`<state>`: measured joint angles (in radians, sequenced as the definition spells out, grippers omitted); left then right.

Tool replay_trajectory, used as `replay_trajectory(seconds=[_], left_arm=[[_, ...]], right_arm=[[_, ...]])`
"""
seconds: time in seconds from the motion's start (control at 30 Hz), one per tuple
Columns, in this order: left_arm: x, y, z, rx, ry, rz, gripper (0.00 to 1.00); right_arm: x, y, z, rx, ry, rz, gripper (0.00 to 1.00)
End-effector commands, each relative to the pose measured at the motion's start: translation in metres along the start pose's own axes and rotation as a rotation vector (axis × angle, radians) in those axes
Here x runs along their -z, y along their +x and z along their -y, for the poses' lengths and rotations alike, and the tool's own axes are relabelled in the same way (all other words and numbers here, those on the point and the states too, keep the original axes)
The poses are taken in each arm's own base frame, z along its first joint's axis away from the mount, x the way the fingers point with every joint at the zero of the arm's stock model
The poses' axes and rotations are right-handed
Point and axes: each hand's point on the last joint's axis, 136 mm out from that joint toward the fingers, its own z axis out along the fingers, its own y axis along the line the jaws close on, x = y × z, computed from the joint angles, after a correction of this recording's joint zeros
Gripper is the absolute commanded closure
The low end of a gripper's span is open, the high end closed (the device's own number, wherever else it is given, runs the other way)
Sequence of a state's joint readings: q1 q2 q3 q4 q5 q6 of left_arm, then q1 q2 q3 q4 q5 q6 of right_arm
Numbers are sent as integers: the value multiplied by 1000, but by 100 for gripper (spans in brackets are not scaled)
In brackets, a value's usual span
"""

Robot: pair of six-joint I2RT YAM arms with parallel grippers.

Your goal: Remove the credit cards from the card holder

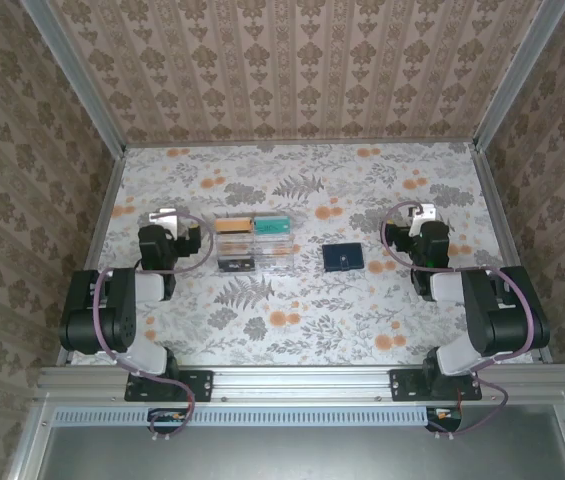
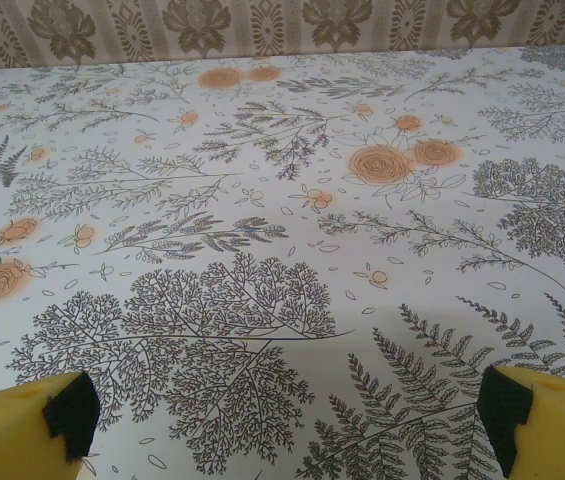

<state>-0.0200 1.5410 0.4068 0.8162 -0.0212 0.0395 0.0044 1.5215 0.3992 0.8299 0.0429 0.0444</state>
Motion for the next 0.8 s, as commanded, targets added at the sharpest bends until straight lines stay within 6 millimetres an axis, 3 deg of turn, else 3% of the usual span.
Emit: replay_trajectory(seconds=[0.0,0.67,0.77], left_arm=[[1,-11,1,-15,13,38,0],[1,-11,0,-3,23,38,0],[5,-19,-11,26,-23,21,0]], right_arm=[[-3,-8,-3,10,-20,12,0],[-3,-7,-3,11,-22,10,0],[-1,-8,-3,7,-24,18,0]])
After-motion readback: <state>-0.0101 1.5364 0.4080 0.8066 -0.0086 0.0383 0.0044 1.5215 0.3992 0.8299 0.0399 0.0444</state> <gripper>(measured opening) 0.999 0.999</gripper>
